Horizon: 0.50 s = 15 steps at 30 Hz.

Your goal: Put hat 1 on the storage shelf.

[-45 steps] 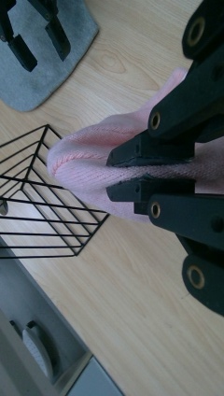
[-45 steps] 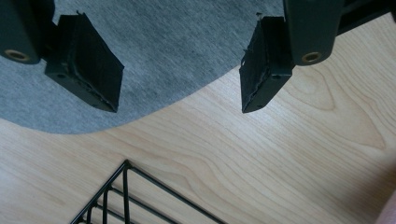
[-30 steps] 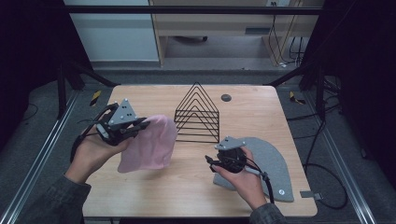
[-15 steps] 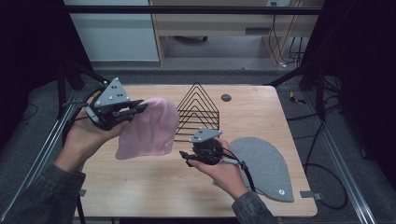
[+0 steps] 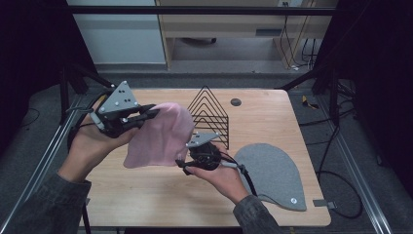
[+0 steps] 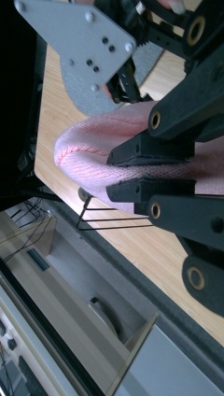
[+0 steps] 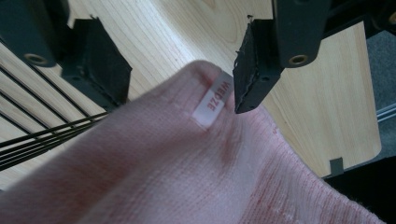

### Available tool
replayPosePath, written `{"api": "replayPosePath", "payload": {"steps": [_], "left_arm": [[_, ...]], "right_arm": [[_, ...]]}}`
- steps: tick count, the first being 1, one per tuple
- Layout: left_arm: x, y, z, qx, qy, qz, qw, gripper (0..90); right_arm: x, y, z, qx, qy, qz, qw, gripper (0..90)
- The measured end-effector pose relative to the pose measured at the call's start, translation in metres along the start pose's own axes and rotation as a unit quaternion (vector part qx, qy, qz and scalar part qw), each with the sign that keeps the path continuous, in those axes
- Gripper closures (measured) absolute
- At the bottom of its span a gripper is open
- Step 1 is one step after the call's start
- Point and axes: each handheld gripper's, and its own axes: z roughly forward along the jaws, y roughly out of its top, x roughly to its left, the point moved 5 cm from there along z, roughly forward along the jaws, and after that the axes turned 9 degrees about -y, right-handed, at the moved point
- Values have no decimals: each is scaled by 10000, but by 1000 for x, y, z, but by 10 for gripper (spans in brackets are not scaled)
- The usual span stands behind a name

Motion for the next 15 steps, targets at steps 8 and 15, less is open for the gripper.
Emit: {"api": "replayPosePath", "payload": {"steps": [8, 15], "left_arm": [[6, -2, 6, 5, 25, -87, 10000, 827], [22, -8, 12, -150, -126, -380, 9991, 822]], "right_arm": [[-1, 6, -2, -186, 157, -16, 9997, 741], [-11, 10, -9, -102, 148, -175, 9997, 794]]}}
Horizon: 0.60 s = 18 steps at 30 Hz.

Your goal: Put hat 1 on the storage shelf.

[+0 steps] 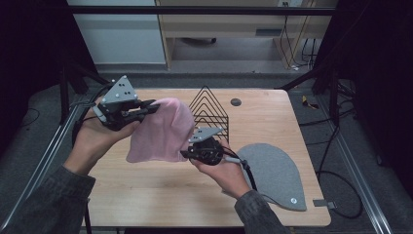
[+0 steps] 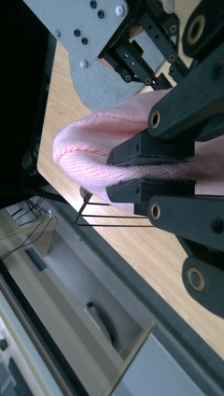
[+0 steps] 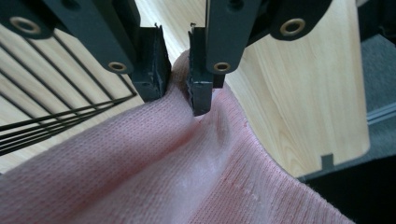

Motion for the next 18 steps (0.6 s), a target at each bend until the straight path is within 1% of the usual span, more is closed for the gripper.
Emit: {"api": "replayPosePath", "payload": {"steps": [1, 2, 4, 6, 9, 10, 11, 12, 13, 14, 15, 16, 18], "left_arm": [[3, -1, 1, -21, -18, -56, 10000, 821], [6, -2, 2, -21, -23, -89, 10000, 821], [13, -4, 3, -4, -1, -124, 9999, 821], [18, -4, 4, -70, -1, -198, 9998, 821], [24, -1, 3, -249, -12, -324, 9992, 820], [28, 2, 2, -392, -16, -428, 9983, 820], [28, 2, 2, -392, -16, -428, 9983, 820], [30, 4, 1, -421, -19, -456, 9981, 820], [32, 6, 1, -455, 3, -478, 9978, 819], [33, 8, 0, -488, 27, -484, 9976, 819], [34, 11, -1, -514, 36, -502, 9974, 818], [35, 13, -2, -515, 56, -492, 9974, 818], [36, 17, -3, -492, 73, -445, 9978, 817]], "right_arm": [[-5, 2, -1, 55, -56, -93, 9999, 797], [-5, 2, -1, 55, -56, -93, 9999, 797], [-12, 5, -4, 69, -101, -139, 9998, 801], [-19, 10, -8, 78, -161, -158, 9997, 803], [-30, 18, -13, 69, -226, -181, 9996, 805], [-37, 23, -16, 62, -269, -171, 9995, 806], [-40, 26, -18, 54, -281, -172, 9994, 806], [-40, 26, -18, 54, -281, -172, 9994, 806], [-45, 33, -22, 50, -338, -195, 9992, 806], [-45, 33, -22, 50, -338, -195, 9992, 806], [-50, 39, -25, 51, -374, -202, 9991, 806], [-50, 39, -25, 51, -374, -202, 9991, 806], [-55, 44, -28, 26, -430, -205, 9989, 806]]}}
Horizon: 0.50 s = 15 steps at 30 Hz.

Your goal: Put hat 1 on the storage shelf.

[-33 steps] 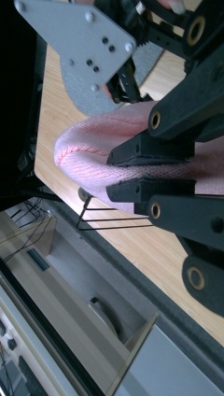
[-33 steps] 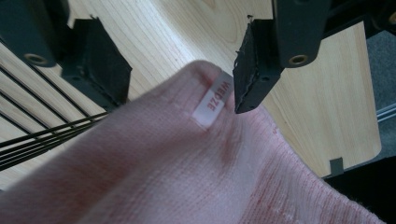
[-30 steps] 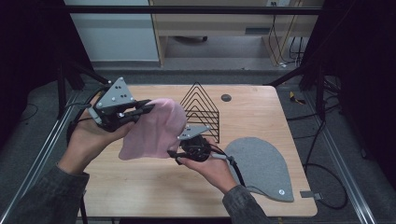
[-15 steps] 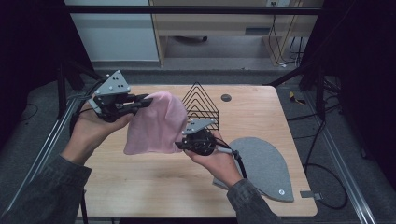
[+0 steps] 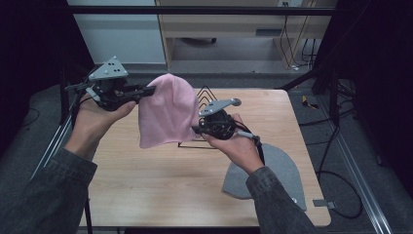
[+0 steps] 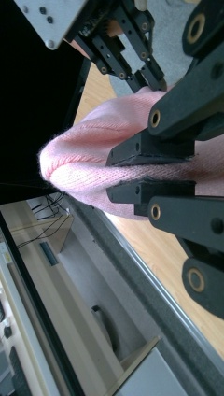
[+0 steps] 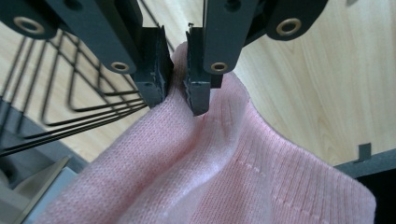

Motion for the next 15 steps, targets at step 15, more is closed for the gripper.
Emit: {"api": "replayPosePath", "payload": {"steps": [15], "left_arm": [[7, 16, 8, -114, 19, -36, 9999, 817]], "right_arm": [[-27, 17, -7, 50, -200, -10, 9998, 806]]}}
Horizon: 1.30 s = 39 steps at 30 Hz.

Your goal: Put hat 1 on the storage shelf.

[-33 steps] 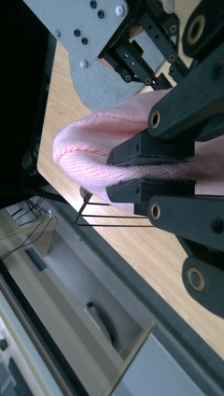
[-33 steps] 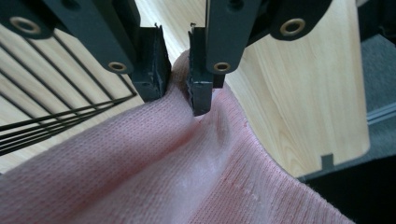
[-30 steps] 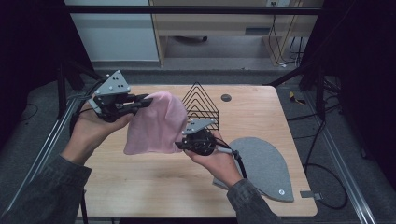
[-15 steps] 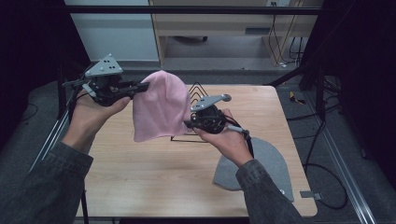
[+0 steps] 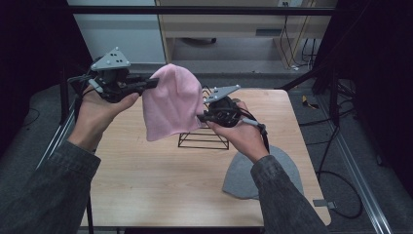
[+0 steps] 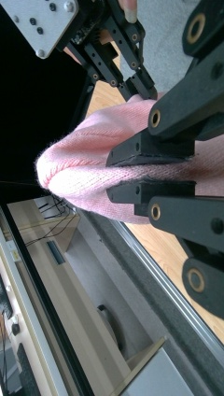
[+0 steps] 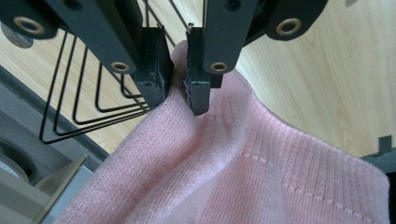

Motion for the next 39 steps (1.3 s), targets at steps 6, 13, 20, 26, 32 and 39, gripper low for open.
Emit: {"api": "replayPosePath", "payload": {"steps": [6, 13, 20, 26, 32, 39], "left_arm": [[16, 12, 10, -187, 5, -74, 9998, 817], [35, 17, 33, -310, 25, -203, 9993, 817], [47, 17, 52, -323, 14, -306, 9990, 817], [49, 17, 65, -386, -35, -353, 9986, 817], [46, 17, 76, -396, -46, -371, 9985, 816], [45, 15, 90, -383, 29, -356, 9986, 816]], "right_arm": [[-14, 11, 5, -75, -51, 55, 9999, 807], [-34, 18, 13, -118, -126, 196, 9997, 807], [-56, 11, 18, -79, -273, 382, 9989, 807], [-67, 4, 19, 5, -386, 451, 9982, 808], [-72, -3, 17, 92, -494, 422, 9978, 808], [-77, -18, 19, 126, -580, 476, 9971, 807]]}}
